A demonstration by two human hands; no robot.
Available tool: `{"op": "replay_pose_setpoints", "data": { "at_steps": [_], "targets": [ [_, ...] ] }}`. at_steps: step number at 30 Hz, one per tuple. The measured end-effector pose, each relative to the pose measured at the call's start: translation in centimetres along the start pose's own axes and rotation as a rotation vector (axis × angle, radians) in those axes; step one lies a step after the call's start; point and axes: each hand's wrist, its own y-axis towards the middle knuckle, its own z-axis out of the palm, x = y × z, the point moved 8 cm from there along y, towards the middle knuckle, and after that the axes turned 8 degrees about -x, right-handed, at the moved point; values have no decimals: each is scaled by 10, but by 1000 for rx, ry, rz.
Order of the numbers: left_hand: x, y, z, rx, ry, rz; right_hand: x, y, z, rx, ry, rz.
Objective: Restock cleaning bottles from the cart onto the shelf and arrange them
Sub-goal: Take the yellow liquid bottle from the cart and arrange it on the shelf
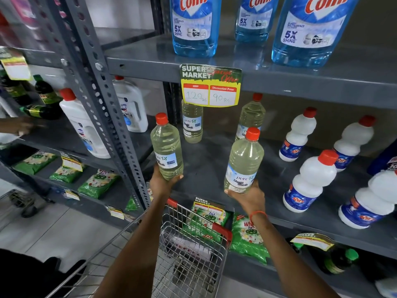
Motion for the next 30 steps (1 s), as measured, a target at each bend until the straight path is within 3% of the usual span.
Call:
{"op": "replay_pose_setpoints", "data": {
  "at_steps": [14,27,30],
  "targets": [
    [-6,-2,-3,6,37,68,2,-2,0,3,14,-44],
    [-6,-1,3,32,45,8,1,-3,1,10,38,-30],
    [-14,-11,3,58,-13,-3,6,-9,4,76,84,-23]
  ]
}}
